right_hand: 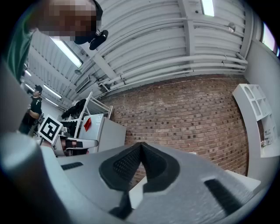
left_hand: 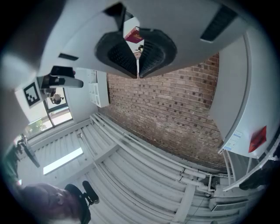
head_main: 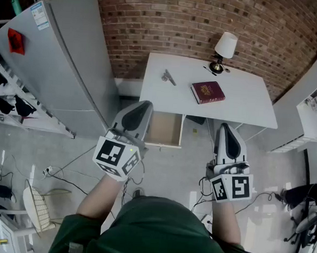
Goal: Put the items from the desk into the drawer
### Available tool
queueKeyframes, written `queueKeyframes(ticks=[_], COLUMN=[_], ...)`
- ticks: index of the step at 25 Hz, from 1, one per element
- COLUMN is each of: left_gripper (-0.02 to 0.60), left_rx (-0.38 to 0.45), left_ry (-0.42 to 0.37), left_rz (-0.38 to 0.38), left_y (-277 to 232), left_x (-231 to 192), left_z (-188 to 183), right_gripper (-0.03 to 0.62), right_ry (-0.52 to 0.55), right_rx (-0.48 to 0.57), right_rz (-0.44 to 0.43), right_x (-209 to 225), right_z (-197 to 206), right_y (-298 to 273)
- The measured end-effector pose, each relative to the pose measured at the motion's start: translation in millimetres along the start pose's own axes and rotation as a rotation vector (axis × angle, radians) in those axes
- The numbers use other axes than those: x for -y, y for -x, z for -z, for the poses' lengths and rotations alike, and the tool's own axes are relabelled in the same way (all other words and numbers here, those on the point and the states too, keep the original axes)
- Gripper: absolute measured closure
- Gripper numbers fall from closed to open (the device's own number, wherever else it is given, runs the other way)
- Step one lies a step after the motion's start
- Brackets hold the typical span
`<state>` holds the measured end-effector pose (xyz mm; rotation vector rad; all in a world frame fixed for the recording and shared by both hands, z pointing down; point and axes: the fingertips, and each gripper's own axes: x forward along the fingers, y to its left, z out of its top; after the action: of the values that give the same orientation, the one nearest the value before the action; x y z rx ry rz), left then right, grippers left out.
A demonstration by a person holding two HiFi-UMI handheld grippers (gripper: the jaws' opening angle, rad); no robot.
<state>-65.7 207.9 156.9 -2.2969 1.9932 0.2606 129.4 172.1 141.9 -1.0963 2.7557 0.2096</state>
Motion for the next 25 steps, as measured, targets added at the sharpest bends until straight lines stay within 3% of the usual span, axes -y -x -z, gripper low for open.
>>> queueKeyframes(ticks=[10,19,25], left_gripper=[0.568,0.568,0.568], left_rx=[-0.007,0.003,-0.006], left_ry=[0.017,0.080,0.091], left_rz=[-0.015,-0.065,-0.047], left_y=[10.8,40.5,52.2], left_x=[-48.2,-119.9,-140.7], left_z=[16.2,27.0,32.3], right_gripper=[0.592,0.591,0.591], right_ry=[-0.005,0.024,0.021], right_rx=[-0.009,-0.046,-0.055], right_rz=[0.024,0.083,0.110], right_x=[-26.0,-58.3,-79.5], right_z=[13.0,14.8,20.5], right_y=[-24.6,-42.1,-41.5])
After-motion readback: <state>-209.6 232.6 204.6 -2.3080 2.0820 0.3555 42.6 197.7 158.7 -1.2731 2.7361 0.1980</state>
